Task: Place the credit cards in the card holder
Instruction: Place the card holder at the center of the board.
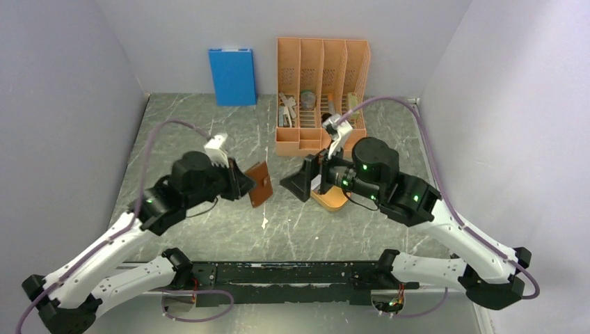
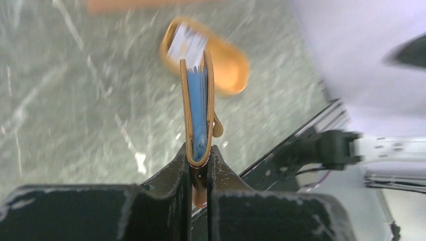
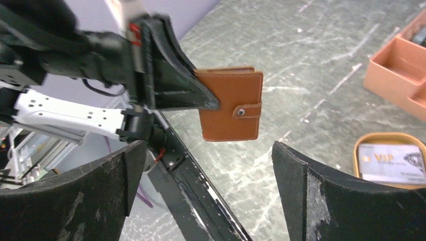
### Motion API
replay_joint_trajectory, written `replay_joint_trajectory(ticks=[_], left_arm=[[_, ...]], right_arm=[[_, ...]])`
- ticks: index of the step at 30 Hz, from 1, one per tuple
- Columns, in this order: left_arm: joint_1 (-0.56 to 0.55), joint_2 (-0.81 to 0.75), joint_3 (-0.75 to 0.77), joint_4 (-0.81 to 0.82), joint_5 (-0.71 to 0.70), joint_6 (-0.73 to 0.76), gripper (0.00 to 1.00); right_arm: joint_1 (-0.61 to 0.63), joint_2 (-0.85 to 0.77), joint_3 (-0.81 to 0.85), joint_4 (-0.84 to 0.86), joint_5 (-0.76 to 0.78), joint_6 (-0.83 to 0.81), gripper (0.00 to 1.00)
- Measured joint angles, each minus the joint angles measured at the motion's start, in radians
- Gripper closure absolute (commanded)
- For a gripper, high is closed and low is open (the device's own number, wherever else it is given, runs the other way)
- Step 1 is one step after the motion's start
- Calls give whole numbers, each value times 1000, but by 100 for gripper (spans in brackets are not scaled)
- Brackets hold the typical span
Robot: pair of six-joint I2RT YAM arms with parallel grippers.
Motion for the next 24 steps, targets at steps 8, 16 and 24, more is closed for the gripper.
replay_joint_trajectory(ticks=[8, 16, 24], left_arm=[[0, 56, -449, 175, 21, -68, 95], [19, 249, -548, 431, 78, -81, 91], [46, 311, -557, 420, -20, -103, 4]], right_arm=[[0, -143, -277, 73, 104, 41, 0], [0, -117, -406, 148, 151, 122, 0], [0, -97, -389, 121, 330, 216, 0]])
